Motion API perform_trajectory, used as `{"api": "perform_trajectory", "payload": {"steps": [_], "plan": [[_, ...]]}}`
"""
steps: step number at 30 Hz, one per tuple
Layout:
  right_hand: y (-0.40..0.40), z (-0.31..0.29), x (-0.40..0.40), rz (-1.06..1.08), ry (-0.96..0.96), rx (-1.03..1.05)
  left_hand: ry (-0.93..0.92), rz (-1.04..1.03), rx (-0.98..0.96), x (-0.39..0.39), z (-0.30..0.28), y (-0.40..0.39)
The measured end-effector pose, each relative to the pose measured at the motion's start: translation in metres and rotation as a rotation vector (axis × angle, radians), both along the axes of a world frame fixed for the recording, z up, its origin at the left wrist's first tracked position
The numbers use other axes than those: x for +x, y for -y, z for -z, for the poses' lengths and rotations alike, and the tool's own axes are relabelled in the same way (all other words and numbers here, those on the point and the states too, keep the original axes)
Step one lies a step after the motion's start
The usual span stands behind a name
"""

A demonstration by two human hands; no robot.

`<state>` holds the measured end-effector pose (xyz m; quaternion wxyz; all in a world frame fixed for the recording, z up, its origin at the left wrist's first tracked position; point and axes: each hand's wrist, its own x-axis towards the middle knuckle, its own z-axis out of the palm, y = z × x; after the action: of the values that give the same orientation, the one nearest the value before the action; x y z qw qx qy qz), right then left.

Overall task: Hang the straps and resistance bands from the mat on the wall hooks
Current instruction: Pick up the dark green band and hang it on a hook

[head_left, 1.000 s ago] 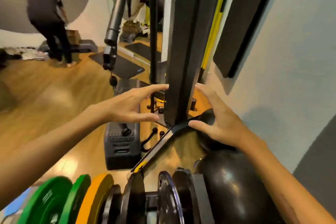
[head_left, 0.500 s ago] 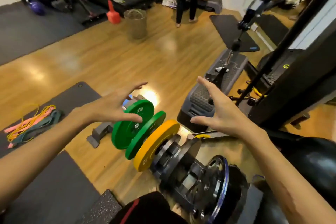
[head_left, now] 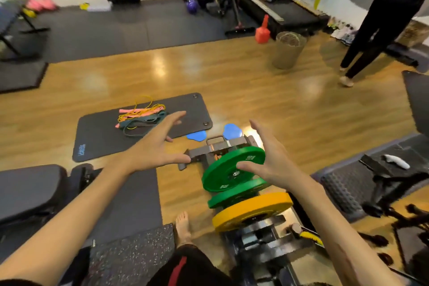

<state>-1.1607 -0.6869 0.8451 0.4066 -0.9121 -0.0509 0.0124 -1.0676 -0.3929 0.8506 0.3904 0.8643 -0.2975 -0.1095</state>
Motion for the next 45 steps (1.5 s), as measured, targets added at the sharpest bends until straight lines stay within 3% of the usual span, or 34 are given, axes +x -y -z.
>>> {"api": "perform_trajectory", "payload": {"steps": [12,18,23,28,35,45], "plan": [[-0.145,0.022,0.223,-0.200,-0.135,0.093,-0.080,-0.324,-0.035,0.133,0.032,-0.149],[-0.215,0.044,0.322,-0.353,-0.212,0.030,-0.147,-0.470,-0.036,0.178,0.054,-0.220],[-0.236,0.067,0.393,-0.412,-0.280,0.023,-0.268,-0.502,-0.031,0.217,0.082,-0.238],[-0.262,0.107,0.478,-0.456,-0.377,0.001,-0.443,-0.607,-0.175,0.294,0.110,-0.232],[-0.308,0.146,0.587,-0.508,-0.498,-0.069,-0.461,-0.804,-0.057,0.425,0.147,-0.238],[-0.399,0.215,0.759,-0.537,-0.610,-0.170,-0.668,-0.724,0.110,0.607,0.223,-0.317]]}}
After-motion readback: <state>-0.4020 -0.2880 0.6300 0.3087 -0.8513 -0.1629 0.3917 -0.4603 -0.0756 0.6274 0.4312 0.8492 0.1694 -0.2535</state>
